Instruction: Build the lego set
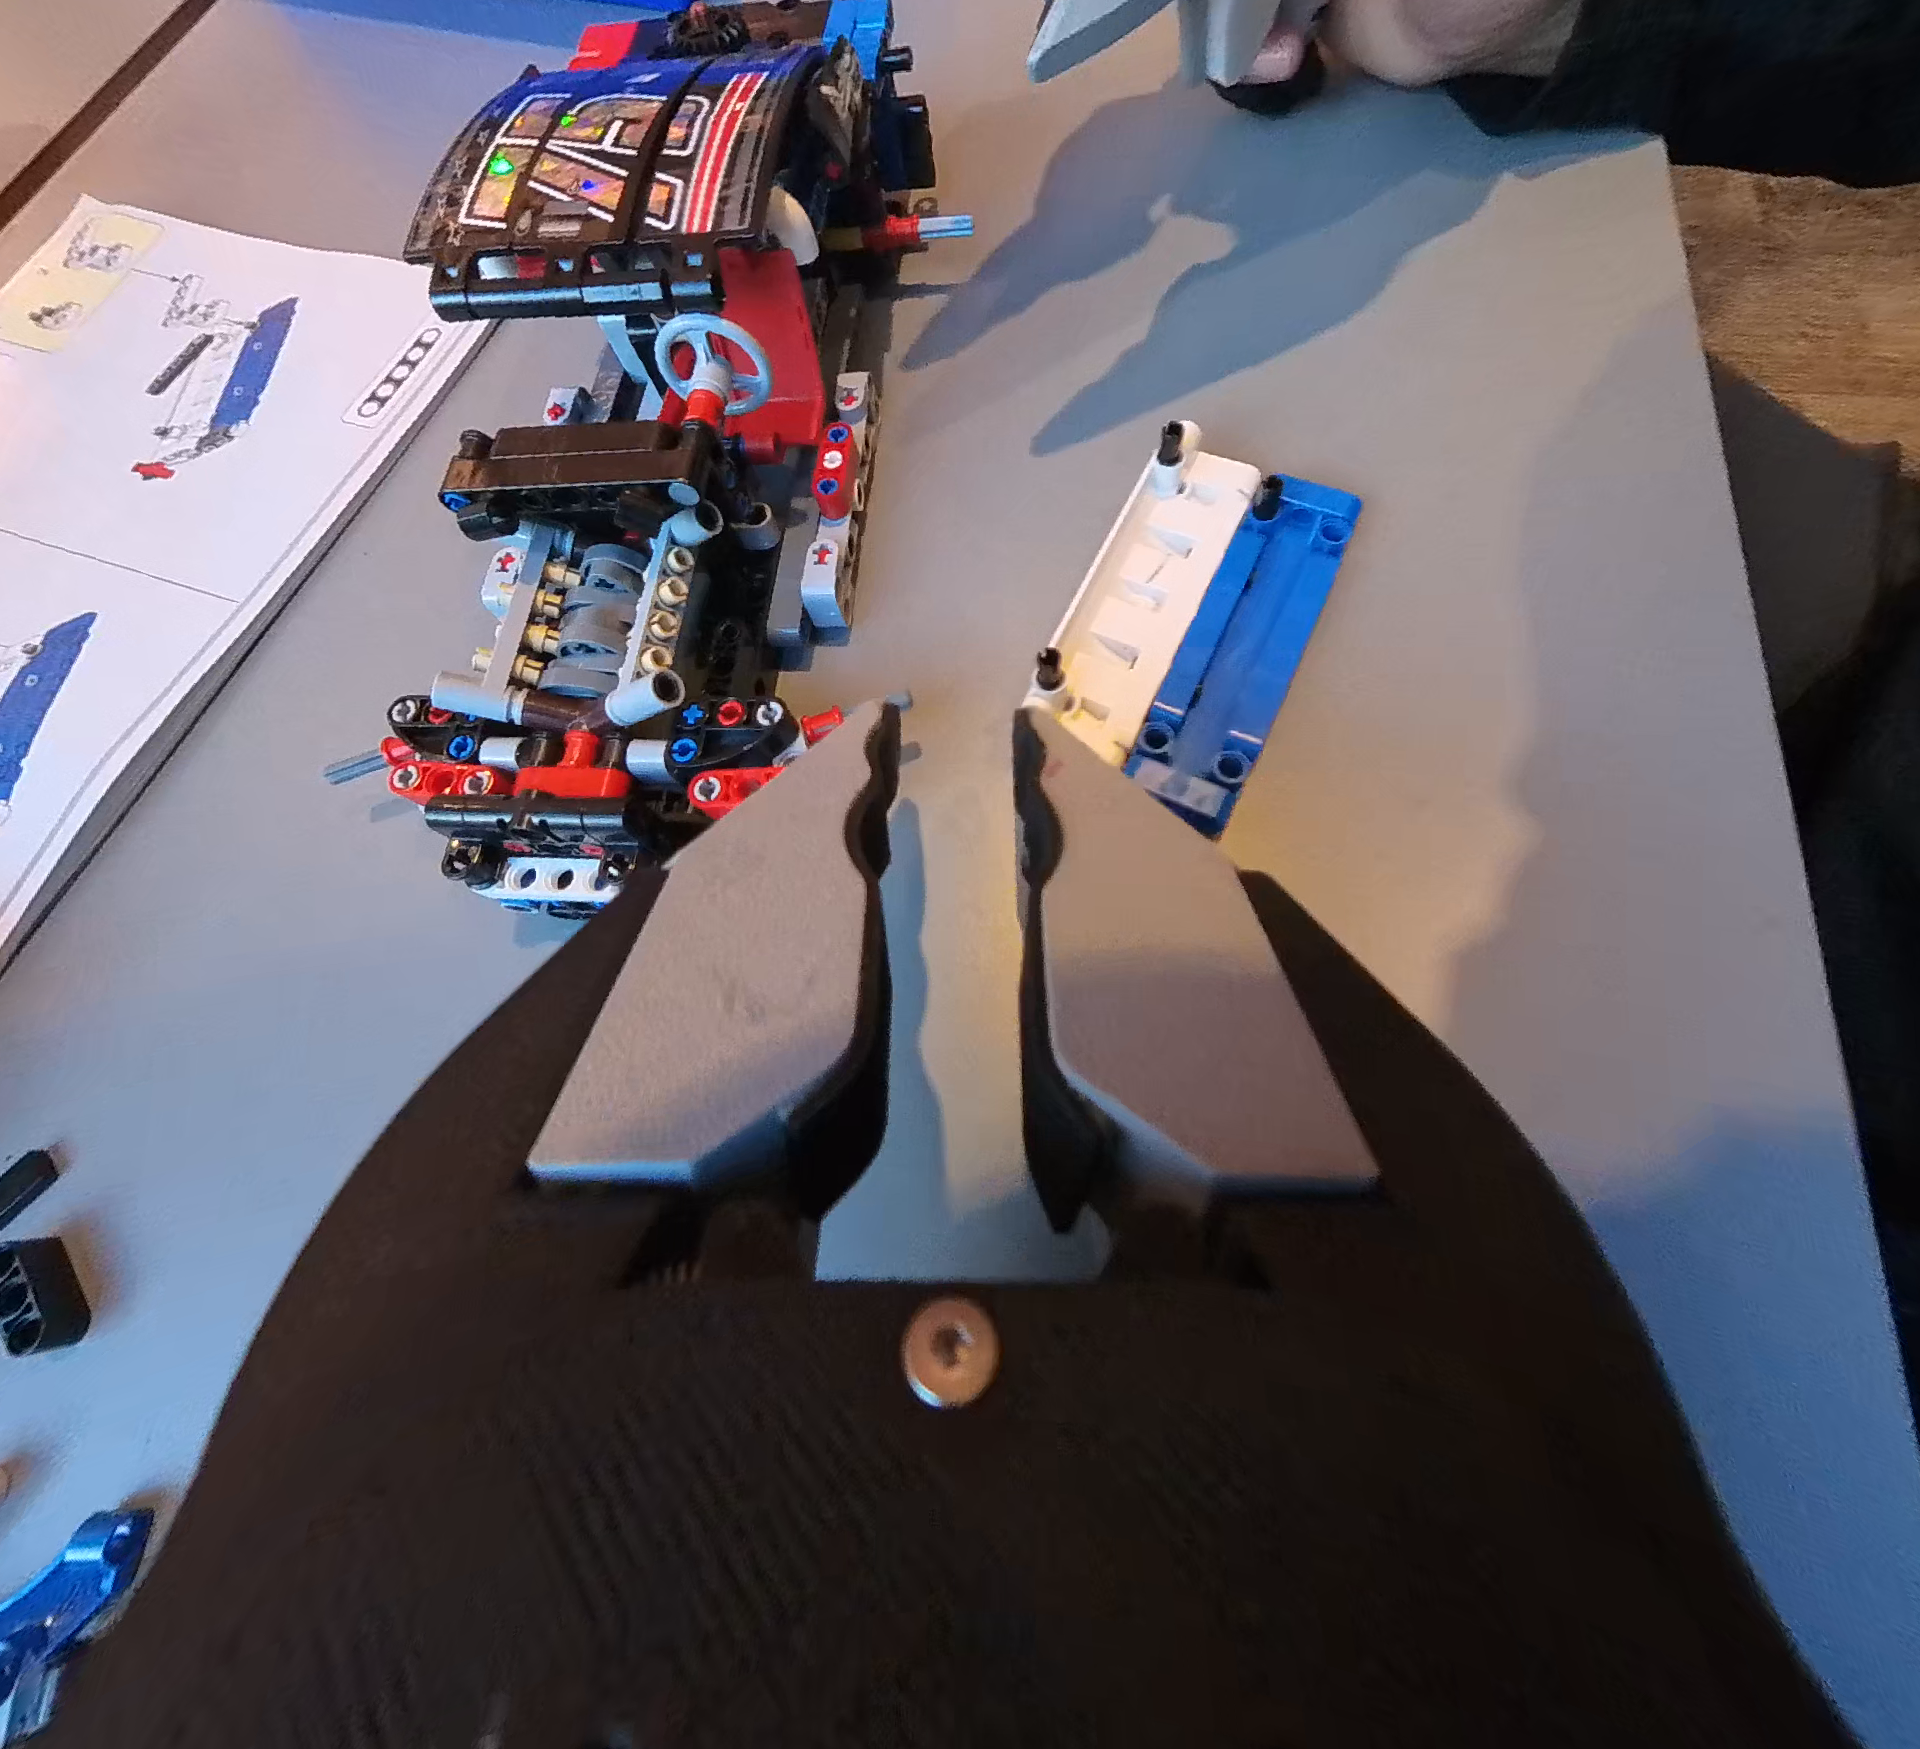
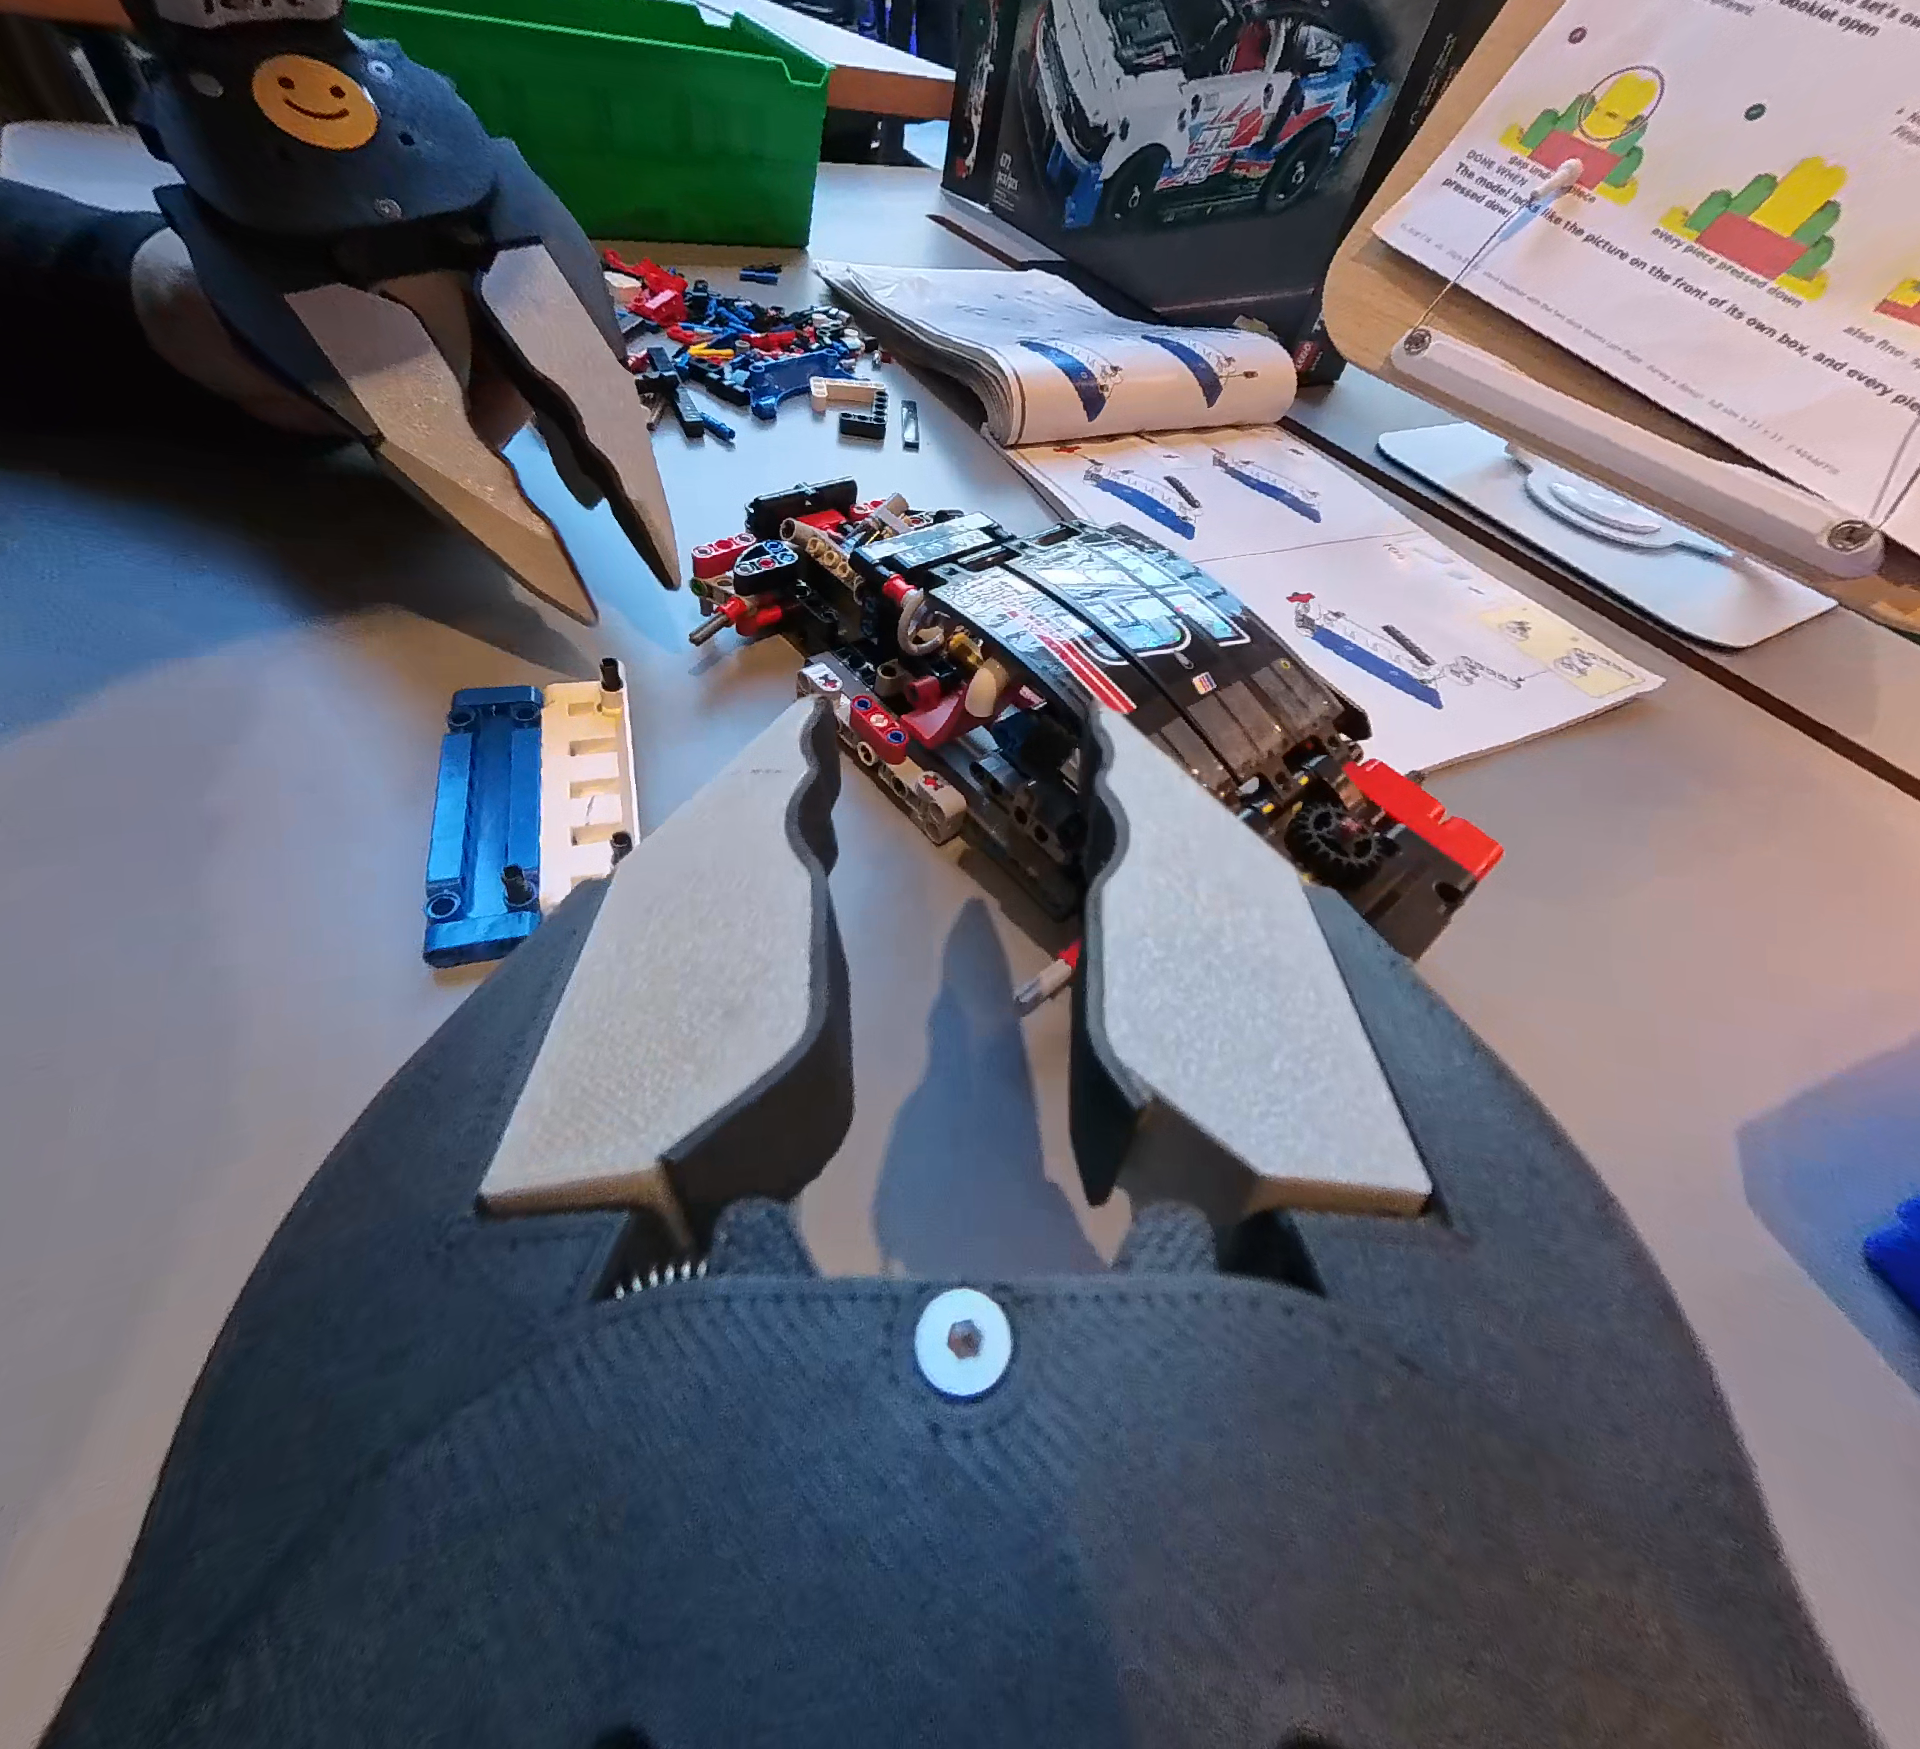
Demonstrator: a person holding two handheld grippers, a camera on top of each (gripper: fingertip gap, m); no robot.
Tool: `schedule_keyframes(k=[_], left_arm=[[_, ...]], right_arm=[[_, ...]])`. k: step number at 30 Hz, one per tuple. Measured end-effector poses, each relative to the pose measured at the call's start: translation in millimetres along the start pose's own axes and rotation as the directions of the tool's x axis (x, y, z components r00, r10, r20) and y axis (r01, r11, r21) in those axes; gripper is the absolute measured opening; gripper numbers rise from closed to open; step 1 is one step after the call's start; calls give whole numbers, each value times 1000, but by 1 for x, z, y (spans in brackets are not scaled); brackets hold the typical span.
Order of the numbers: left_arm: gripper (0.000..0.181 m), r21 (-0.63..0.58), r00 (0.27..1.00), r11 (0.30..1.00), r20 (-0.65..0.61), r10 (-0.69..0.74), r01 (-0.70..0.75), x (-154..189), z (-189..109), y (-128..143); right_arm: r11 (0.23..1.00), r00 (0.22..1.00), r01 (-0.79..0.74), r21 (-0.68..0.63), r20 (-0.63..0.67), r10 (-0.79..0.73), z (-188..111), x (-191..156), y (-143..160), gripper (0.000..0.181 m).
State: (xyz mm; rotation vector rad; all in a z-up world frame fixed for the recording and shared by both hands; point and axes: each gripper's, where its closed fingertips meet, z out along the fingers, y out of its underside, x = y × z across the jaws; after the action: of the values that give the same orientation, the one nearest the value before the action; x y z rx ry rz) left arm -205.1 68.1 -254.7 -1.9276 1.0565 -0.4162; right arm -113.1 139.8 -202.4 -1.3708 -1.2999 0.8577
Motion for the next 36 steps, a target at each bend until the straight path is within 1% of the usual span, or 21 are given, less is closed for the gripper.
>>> schedule_keyframes(k=[3, 6, 8, 10, 21, 36], left_arm=[[18, -7, 1000, 1000, 15, -3, 3, -3, 1, 1], [18, -8, 1000, 1000, 28, -8, 8, -6, 1, 1], [18, -6, 999, 1000, 38, -13, 13, -8, 0, 1], [19, -7, 999, 1000, 45, -16, 17, -9, 1, 1], [18, -26, 999, 1000, 33, -1, 2, -5, 6, 1], [18, -31, 999, 1000, 51, 4, -2, -7, 6, 0]], right_arm=[[1000, 1000, -5, -3, 19, 5, 0, -2, 0, 32], [1000, 1000, 7, -7, -3, -7, 1, 1, 1, 28], [1000, 1000, 10, -13, -16, -10, 1, 3, 2, 28], [1000, 1000, 15, -12, -26, -16, 1, 4, 1, 33], [1000, 999, 18, -8, -33, -18, 0, 5, 1, 33], [999, 998, 34, -14, -61, -35, 1, 9, 2, 32]])
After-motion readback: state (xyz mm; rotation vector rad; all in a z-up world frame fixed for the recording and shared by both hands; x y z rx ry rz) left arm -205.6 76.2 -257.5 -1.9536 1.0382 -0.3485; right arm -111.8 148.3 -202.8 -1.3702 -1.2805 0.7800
